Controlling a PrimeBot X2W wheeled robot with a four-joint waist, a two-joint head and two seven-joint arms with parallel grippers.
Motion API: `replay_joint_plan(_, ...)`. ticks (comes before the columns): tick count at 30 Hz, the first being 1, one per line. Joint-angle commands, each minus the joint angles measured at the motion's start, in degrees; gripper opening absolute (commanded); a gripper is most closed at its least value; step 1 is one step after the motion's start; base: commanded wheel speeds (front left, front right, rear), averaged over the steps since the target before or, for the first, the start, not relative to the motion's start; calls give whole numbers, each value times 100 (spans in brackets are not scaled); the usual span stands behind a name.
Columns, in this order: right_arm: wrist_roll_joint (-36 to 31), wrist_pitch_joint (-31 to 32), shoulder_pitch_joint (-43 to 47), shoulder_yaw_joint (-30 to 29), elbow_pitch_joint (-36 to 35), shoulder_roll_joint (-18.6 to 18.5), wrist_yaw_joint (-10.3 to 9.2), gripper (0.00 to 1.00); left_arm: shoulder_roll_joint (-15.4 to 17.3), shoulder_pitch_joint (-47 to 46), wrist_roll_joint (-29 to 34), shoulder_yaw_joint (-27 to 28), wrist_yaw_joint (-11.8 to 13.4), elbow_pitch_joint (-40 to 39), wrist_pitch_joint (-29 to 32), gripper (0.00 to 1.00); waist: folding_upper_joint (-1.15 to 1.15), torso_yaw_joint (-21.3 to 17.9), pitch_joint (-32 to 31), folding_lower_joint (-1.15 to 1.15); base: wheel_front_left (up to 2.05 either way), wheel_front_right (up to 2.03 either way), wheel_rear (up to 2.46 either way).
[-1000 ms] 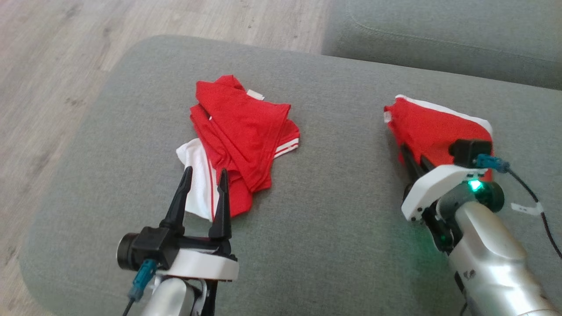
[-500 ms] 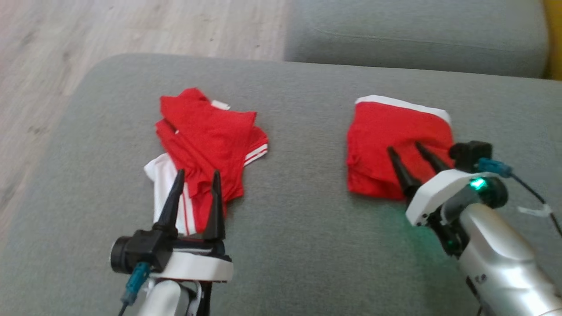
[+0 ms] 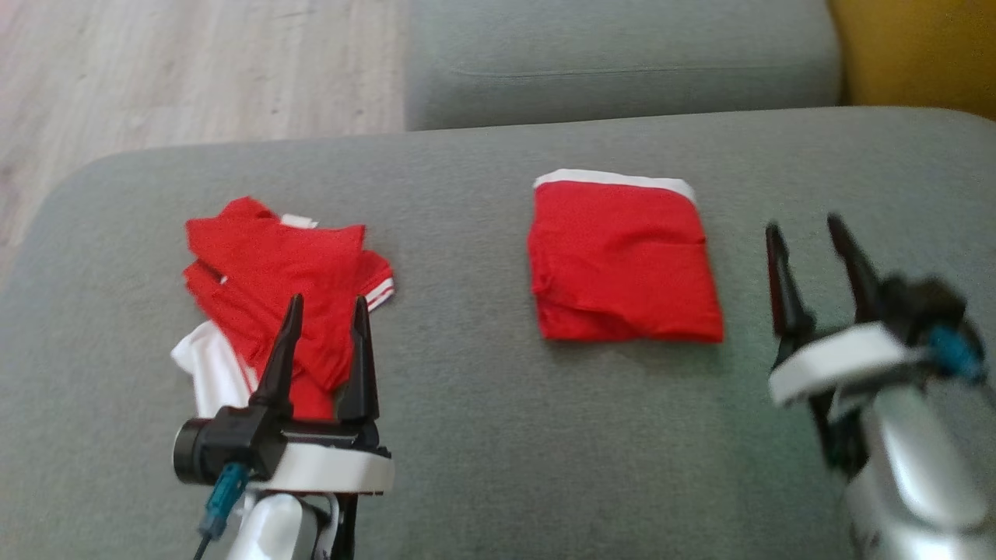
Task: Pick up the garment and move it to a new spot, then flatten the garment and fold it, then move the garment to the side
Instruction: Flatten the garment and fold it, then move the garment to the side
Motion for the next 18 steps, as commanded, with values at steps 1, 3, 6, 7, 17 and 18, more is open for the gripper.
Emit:
replay_joint_plan(1,-158,-70,130,3,-331,166,-4,100,19,-97,2,215,9,-157,-25,100,0,-141,-35,0,0,0,0)
replay_joint_plan(3,-436,-70,468,-183,-660,346,-4,100,19,-20,-16,229,27,-157,-25,100,0,-212,-49,0,0,0,0)
replay_joint_plan(6,-661,-71,887,-425,-1126,543,-4,100,19,102,-15,247,50,-149,-25,100,0,-275,-61,0,0,0,0)
replay_joint_plan(7,-709,-71,997,-487,-1253,582,-4,100,19,140,-6,252,58,-148,-25,100,0,-290,-60,0,0,0,0)
replay_joint_plan(17,-732,-72,1257,-590,-1527,665,-4,100,19,237,27,276,64,-172,-25,100,0,-308,7,0,0,0,0)
replay_joint_plan(18,-718,-72,1236,-600,-1540,666,-4,100,19,216,39,266,57,-179,-25,100,0,-288,41,0,0,0,0)
